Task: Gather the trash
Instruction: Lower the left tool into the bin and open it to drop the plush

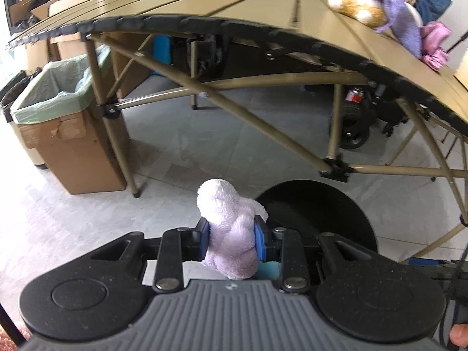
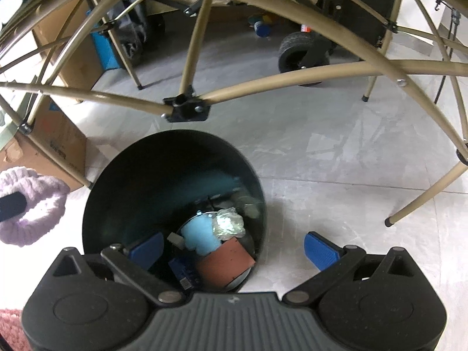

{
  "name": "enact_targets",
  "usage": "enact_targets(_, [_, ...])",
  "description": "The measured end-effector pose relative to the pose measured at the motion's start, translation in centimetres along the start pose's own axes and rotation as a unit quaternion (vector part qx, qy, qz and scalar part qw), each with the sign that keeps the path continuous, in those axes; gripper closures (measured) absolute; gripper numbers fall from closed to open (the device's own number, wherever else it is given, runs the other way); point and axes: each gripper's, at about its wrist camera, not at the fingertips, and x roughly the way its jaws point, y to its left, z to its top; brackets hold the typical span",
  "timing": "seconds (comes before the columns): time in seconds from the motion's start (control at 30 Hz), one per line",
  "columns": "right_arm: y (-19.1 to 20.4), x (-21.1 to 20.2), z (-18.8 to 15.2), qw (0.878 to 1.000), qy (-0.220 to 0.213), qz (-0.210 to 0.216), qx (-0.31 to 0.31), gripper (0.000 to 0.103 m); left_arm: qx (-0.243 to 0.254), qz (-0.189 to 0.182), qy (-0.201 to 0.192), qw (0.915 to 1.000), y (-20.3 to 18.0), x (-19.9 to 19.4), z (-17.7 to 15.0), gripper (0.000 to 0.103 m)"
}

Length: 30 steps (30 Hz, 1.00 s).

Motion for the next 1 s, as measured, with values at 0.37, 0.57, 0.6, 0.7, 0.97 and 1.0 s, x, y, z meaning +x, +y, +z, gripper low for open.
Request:
enact_targets(0.37, [-3.5, -1.9, 0.3, 0.999, -0.028, -0.024, 0.034, 0.000, 0.038, -0.031, 0.023, 0.9985, -4.6, 0.9, -0.9, 0.072])
enact_targets(0.57, [-5.8, -3.3, 0.5, 0.997, -0.043, -0.036, 0.055, 0.000, 0.050, -0.039, 0.041, 0.9971, -6.5, 1.9, -1.5, 0.072])
enact_targets(0.6, [-6.0, -3.4, 0.6, 0.997, -0.046, -0.039, 0.057, 0.000, 0.053, -0.039, 0.045, 0.9968, -6.8, 2.1, -1.6, 0.072])
enact_targets(0.7, [-6.7, -4.0, 0.8, 0.995, -0.055, -0.045, 0.065, 0.000, 0.060, -0.037, 0.063, 0.9955, -7.7, 2.8, -2.1, 0.072])
enact_targets(0.97, [-8.0, -4.8, 0.9, 0.993, -0.068, -0.050, 0.081, 0.000, 0.065, -0.034, 0.083, 0.9939, -9.3, 4.2, -2.7, 0.072])
enact_targets(1.0, [-8.0, -4.9, 0.9, 0.993, -0.068, -0.051, 0.083, 0.000, 0.064, -0.032, 0.086, 0.9937, -9.5, 4.5, -2.8, 0.072])
